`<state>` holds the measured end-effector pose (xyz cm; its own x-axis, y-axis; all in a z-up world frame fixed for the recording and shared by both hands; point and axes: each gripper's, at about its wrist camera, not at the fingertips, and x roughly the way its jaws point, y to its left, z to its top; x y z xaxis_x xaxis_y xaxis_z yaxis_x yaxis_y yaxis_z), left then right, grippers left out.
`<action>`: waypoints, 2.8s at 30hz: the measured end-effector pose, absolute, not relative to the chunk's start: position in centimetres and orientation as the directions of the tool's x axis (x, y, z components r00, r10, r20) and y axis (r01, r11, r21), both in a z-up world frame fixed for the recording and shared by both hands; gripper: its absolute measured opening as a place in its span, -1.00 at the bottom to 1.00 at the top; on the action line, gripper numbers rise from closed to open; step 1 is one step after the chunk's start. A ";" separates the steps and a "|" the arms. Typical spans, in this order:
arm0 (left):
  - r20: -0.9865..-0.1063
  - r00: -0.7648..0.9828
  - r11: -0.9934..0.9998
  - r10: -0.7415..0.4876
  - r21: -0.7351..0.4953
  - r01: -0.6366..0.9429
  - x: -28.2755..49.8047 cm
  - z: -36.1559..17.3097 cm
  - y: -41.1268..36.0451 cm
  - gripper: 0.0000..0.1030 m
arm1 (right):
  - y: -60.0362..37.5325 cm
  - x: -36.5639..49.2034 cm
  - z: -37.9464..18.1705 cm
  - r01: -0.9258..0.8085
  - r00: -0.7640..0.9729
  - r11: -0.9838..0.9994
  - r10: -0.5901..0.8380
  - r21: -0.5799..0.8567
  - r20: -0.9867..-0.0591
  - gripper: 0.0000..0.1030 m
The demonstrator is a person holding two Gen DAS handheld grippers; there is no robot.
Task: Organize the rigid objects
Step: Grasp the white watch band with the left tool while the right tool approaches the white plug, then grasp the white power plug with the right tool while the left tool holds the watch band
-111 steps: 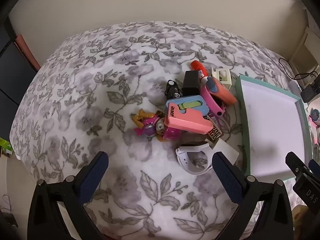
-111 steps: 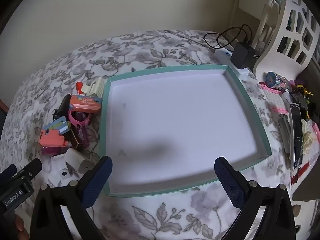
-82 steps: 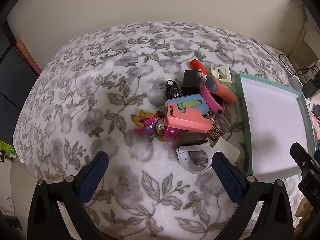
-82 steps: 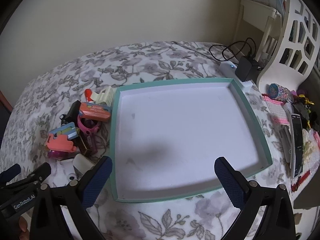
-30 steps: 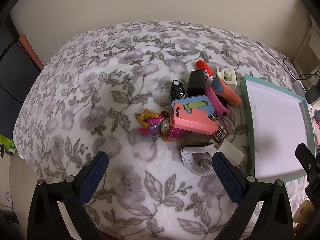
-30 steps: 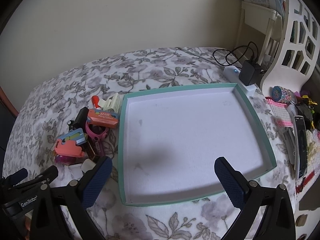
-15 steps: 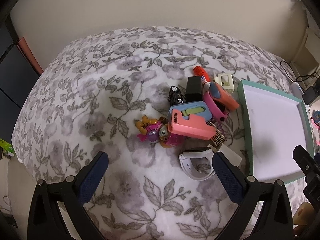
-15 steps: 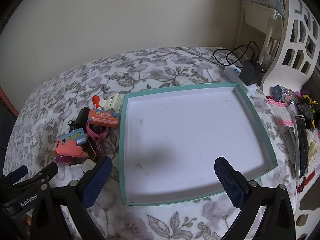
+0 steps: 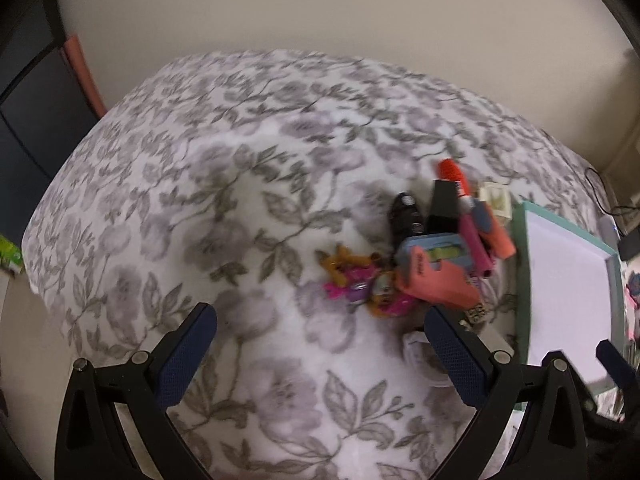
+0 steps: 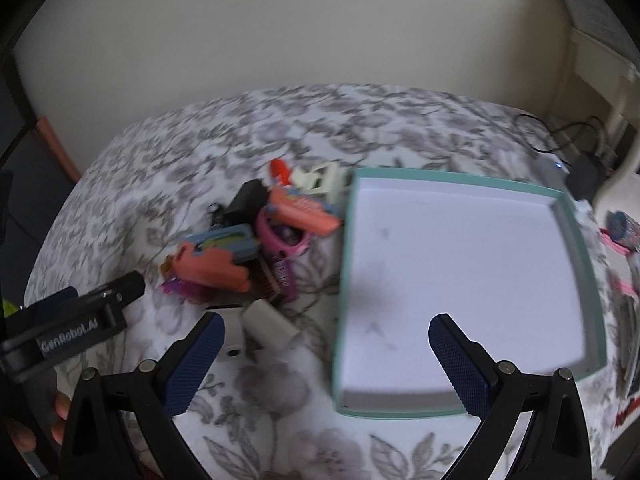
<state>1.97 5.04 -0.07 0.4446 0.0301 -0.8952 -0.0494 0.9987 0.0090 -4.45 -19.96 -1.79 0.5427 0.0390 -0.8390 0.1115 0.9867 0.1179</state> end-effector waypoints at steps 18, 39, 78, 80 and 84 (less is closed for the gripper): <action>-0.946 0.324 0.995 -0.017 -0.048 -0.089 3.0 -2.4 5.8 1.00 | -17.5 -2.5 -3.7 0.056 0.460 0.992 0.077 0.115 -0.884 0.86; -0.950 0.163 0.958 -0.267 -0.280 -0.063 3.9 -6.4 0.9 0.66 | -24.5 -3.3 -3.4 0.275 0.417 0.958 -0.037 0.087 -0.908 0.84; -0.957 0.186 0.938 -0.224 -0.263 -0.226 2.9 -6.0 7.1 0.04 | -18.0 -1.7 -4.7 0.018 0.416 0.994 0.089 0.106 -0.905 0.30; -0.956 0.189 0.938 -0.224 -0.264 -0.226 3.0 -5.9 7.2 0.04 | -17.6 -1.4 -5.3 0.009 0.399 0.996 0.078 0.089 -0.913 0.24; -0.956 0.192 0.939 -0.222 -0.263 -0.223 2.0 -5.4 8.1 0.05 | -17.0 -0.9 -6.0 -0.003 0.391 1.000 0.024 0.025 -0.920 0.22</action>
<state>2.00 8.13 -5.38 0.1923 -0.2222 -0.9559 -0.2231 0.9386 -0.2630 -0.88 -17.01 -5.98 0.3910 0.0243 -0.9201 -0.0035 0.9997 0.0250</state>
